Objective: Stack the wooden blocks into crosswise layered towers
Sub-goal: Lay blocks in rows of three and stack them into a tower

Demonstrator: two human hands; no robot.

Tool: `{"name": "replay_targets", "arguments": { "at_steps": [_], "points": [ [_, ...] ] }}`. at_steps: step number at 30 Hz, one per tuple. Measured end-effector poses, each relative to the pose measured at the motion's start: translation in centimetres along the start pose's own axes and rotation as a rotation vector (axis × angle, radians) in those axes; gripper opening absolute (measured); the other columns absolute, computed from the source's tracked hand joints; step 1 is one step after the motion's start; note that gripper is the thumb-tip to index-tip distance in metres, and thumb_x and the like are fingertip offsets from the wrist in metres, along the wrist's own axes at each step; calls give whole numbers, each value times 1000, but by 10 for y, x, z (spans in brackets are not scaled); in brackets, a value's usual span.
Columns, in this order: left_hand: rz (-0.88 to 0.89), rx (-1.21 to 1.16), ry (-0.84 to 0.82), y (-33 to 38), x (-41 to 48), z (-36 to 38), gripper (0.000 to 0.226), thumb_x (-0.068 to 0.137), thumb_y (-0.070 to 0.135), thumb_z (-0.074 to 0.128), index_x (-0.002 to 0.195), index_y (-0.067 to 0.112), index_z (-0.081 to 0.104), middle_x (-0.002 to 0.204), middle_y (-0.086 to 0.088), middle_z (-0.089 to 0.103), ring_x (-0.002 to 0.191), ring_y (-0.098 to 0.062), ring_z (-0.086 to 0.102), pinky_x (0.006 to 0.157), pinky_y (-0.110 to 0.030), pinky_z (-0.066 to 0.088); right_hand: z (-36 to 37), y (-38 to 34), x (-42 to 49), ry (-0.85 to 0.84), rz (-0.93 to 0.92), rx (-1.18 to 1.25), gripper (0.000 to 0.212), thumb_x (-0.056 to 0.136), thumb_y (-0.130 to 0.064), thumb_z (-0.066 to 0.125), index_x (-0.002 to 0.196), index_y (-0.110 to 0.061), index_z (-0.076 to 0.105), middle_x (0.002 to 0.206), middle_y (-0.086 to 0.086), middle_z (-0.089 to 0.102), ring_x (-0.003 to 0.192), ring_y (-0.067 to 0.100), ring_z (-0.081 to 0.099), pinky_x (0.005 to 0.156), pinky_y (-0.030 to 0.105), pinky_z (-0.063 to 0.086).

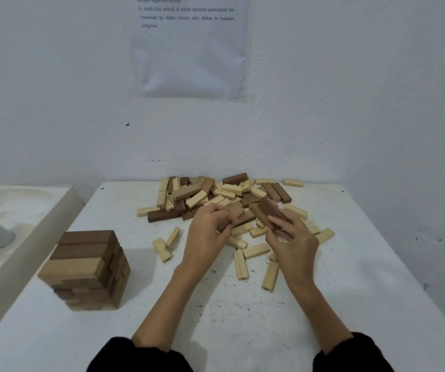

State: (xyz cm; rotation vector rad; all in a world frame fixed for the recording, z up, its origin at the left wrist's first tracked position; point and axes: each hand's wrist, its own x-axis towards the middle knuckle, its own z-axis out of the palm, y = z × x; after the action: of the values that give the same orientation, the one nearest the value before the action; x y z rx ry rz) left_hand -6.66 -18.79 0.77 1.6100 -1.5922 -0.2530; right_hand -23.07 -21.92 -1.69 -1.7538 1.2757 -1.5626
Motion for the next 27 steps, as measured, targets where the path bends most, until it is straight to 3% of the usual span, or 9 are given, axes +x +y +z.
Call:
{"name": "replay_targets", "arguments": {
  "at_steps": [3,7,11,15,19,22,24,27],
  "points": [
    [-21,12,-5,-2,-29,-17,23,78,1,67,75,23,70,94,10,60,93,-6,52,76,-1,31,-5,-12,-28,-29,12,12,31,71,3,76,100,-8,72,113,1,64,100,7,61,83,15,52],
    [-65,18,-53,-7,-72,-40,19,77,-1,67,75,18,70,93,17,56,88,8,49,72,-5,34,-11,-34,-66,-66,-25,-8,31,68,4,78,97,-6,73,108,0,65,96,4,61,79,7,49],
    [-92,106,-43,-18,-108,-53,24,76,3,68,79,27,65,92,22,54,87,-5,53,69,-9,38,-17,-48,-104,-152,48,4,30,68,2,78,95,-10,75,104,-7,66,90,5,65,80,19,54],
    [-152,104,-75,-19,-130,-65,37,79,9,68,106,32,59,109,13,47,89,-14,56,74,-26,49,-24,-56,-129,-261,107,-18,33,69,0,78,99,-13,74,104,-13,63,87,1,64,80,13,51],
    [-194,46,-194,-12,-141,-73,46,84,27,69,127,32,53,121,10,37,80,-4,57,70,-7,41,-27,-66,-145,-353,66,-62,32,73,-6,77,103,-14,73,104,-8,62,88,5,63,78,9,50],
    [-247,-110,-310,-8,-145,-80,57,76,30,77,126,32,50,122,9,38,84,-3,56,73,-8,45,-31,-69,-147,-377,9,-139,20,79,-20,74,99,-21,74,102,-12,63,81,4,63,71,16,53],
    [-266,-157,-396,-8,-144,-85,73,66,28,84,129,32,46,123,9,36,91,-4,54,75,-9,46,-33,-67,-144,-379,-25,-197,14,84,-21,68,97,-24,74,102,-14,63,78,0,60,67,12,49],
    [-277,-145,-415,-8,-143,-84,89,60,29,87,136,30,40,127,9,33,94,-4,53,75,-9,45,-35,-60,-142,-434,-73,-281,23,88,-15,62,107,-25,69,103,-12,63,81,-3,52,67,5,41]
  ]
}}
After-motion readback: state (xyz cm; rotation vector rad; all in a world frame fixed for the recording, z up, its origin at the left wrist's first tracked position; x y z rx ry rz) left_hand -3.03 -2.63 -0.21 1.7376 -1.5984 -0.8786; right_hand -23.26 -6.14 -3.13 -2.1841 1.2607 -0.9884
